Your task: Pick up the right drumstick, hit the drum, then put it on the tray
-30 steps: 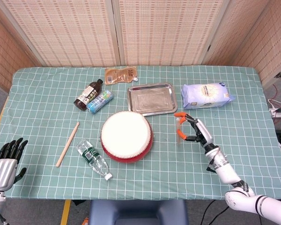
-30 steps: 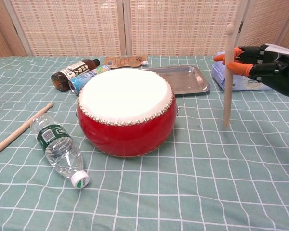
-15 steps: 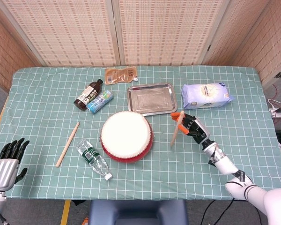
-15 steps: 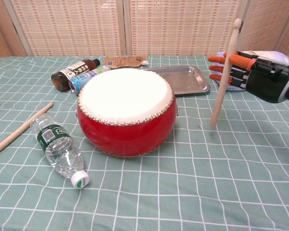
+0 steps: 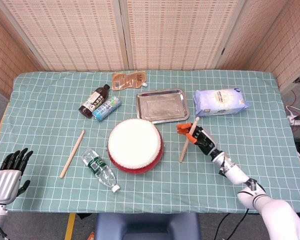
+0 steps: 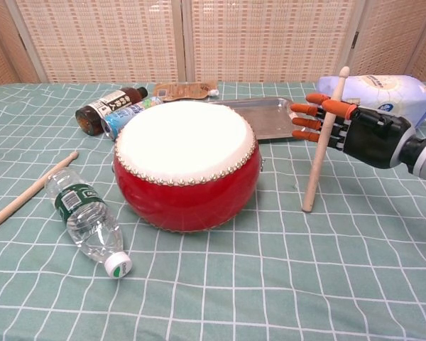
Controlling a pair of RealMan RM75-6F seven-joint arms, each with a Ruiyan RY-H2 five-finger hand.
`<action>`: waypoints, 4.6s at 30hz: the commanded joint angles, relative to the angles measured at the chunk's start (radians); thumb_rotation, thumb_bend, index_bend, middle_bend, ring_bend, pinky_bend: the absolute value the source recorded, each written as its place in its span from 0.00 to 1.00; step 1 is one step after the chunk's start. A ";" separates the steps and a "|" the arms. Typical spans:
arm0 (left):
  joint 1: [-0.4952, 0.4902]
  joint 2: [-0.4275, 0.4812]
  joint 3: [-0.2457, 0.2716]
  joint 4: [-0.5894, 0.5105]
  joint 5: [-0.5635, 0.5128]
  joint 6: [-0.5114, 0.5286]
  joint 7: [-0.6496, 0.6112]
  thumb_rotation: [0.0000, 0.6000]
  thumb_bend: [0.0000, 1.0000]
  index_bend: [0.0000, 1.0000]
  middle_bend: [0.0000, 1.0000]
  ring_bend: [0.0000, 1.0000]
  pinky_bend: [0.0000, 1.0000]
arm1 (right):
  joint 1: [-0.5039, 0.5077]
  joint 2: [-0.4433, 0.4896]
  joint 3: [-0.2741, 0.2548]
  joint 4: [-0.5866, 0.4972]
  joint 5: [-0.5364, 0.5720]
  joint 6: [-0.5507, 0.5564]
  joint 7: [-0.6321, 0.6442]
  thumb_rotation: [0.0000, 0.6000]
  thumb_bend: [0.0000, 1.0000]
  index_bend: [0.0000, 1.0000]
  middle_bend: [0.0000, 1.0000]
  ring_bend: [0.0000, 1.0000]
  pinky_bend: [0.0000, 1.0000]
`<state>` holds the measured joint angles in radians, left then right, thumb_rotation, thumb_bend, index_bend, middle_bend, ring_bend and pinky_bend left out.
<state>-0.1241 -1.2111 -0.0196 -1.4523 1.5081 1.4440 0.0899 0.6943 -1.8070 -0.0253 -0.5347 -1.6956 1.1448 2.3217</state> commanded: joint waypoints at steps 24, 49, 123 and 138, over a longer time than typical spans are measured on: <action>0.003 -0.005 0.005 0.007 -0.001 -0.002 -0.005 1.00 0.24 0.03 0.00 0.00 0.08 | -0.029 0.009 -0.111 -0.049 -0.045 0.103 -0.203 0.95 0.43 0.44 0.33 0.23 0.24; 0.001 -0.016 0.007 0.025 -0.004 -0.012 -0.019 1.00 0.24 0.03 0.00 0.00 0.08 | 0.000 -0.011 -0.114 -0.114 -0.003 -0.008 -0.375 0.96 0.05 0.84 0.57 0.49 0.39; 0.002 -0.049 0.005 0.096 -0.015 -0.022 -0.064 1.00 0.31 0.05 0.00 0.00 0.07 | 0.038 0.401 0.023 -0.790 0.081 -0.033 -1.755 1.00 1.00 1.00 1.00 1.00 0.99; 0.003 -0.056 0.011 0.097 0.001 -0.011 -0.072 1.00 0.31 0.05 0.00 0.00 0.07 | 0.200 0.620 0.172 -0.987 0.309 -0.345 -2.146 1.00 1.00 1.00 1.00 1.00 0.99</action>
<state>-0.1211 -1.2663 -0.0088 -1.3560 1.5088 1.4323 0.0191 0.8320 -1.2164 0.1022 -1.5010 -1.4765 0.9081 0.2830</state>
